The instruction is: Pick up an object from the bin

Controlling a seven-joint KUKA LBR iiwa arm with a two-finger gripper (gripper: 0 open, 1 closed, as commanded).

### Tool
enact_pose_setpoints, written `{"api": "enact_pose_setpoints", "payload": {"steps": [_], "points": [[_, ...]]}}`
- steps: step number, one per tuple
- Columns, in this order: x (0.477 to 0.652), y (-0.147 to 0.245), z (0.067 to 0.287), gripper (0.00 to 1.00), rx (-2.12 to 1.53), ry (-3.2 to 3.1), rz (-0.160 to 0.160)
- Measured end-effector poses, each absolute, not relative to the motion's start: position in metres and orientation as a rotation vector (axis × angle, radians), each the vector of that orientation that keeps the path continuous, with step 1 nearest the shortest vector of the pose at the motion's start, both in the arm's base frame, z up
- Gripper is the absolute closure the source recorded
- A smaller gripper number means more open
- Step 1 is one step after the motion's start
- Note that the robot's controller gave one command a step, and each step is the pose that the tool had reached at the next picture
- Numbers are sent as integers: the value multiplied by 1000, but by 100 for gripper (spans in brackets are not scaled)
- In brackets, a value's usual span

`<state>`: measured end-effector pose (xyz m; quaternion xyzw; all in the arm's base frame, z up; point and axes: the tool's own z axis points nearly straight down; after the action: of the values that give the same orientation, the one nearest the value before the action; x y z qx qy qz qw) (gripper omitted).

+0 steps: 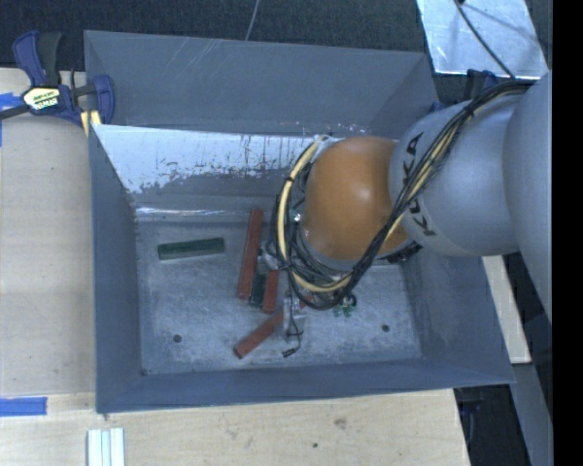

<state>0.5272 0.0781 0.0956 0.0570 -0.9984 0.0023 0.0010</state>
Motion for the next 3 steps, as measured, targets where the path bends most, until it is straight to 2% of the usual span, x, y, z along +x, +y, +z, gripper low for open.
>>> {"api": "enact_pose_setpoints", "payload": {"steps": [1, 2, 3], "points": [[525, 64, 75, 100, -273, -3149, -7], [522, 64, 71, 0, -273, -3138, -3], [522, 64, 71, 0, -269, -3138, -3]]}}
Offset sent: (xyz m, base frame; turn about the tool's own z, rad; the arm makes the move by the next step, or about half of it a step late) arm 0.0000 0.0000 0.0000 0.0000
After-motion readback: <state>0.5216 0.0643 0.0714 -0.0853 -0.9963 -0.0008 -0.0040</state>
